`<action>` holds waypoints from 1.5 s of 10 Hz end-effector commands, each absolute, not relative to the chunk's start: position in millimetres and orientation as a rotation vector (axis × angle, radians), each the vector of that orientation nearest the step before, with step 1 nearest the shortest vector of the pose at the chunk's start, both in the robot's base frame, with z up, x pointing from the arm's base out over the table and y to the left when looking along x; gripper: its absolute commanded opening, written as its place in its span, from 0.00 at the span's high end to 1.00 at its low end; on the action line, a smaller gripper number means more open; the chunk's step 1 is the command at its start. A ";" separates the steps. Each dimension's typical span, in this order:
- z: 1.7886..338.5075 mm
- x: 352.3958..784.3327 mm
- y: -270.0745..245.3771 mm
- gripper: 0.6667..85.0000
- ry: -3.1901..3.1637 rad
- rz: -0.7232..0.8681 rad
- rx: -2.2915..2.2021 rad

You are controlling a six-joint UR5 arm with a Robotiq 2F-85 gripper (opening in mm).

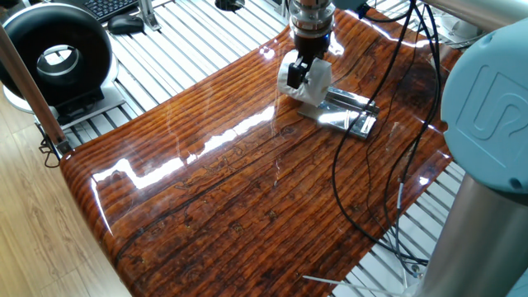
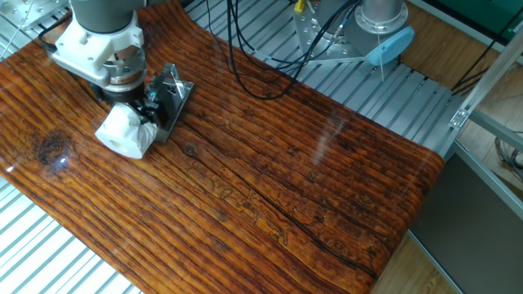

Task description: Put the toilet paper on its holder

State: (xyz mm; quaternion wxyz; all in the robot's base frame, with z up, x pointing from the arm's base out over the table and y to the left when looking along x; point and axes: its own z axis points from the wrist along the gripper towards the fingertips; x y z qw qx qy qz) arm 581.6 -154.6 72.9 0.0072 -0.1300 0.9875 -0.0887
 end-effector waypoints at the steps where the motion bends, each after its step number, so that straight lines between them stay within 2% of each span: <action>1: 73.1 584.3 -150.3 1.00 3.079 -0.245 -0.383; 6: 70.0 572.5 -122.1 1.00 3.129 -0.069 -0.285; 9: 70.8 574.0 -133.7 1.00 3.120 -0.139 -0.355; 12: 70.2 575.6 -124.9 1.00 3.110 -0.088 -0.376; 15: 70.7 576.3 -132.9 1.00 3.103 -0.136 -0.436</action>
